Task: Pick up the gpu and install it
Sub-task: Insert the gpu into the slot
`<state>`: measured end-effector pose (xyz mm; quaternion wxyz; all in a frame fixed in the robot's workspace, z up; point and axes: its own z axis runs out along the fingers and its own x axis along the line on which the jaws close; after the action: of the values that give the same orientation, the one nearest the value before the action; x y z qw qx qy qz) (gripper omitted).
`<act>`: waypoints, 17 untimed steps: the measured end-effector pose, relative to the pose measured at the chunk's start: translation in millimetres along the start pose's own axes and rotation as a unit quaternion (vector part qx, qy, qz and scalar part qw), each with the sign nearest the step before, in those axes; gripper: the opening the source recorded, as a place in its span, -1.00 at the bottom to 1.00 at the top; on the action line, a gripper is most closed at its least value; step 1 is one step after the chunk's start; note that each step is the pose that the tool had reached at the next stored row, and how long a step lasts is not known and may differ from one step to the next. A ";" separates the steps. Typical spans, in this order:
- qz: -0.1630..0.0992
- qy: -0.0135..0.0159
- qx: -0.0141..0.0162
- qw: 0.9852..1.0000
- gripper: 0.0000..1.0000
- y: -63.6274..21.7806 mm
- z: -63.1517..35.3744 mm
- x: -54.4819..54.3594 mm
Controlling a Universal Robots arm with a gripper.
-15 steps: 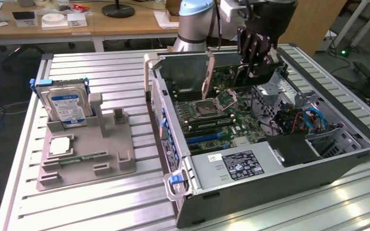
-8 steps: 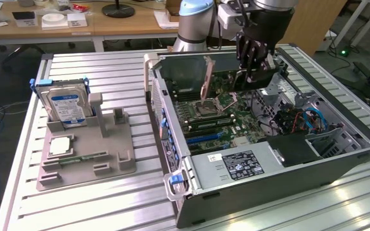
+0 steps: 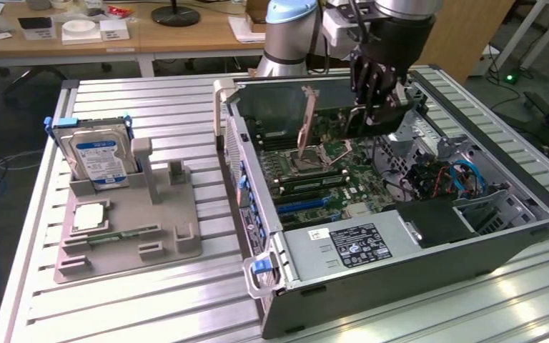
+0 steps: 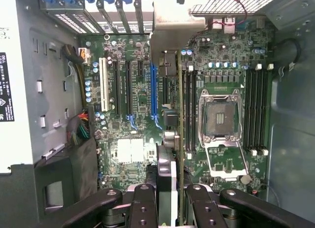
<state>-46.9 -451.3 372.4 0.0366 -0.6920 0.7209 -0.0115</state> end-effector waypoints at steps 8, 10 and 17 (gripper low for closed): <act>0.000 0.000 0.000 1.000 -0.44 1.3 5.4 2.1; 0.001 0.000 0.000 1.000 -0.44 1.8 7.7 3.6; 0.003 0.010 0.001 1.000 -0.44 2.5 15.4 4.7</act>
<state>-48.6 -455.4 356.6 0.0300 -0.6900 0.7230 -0.0192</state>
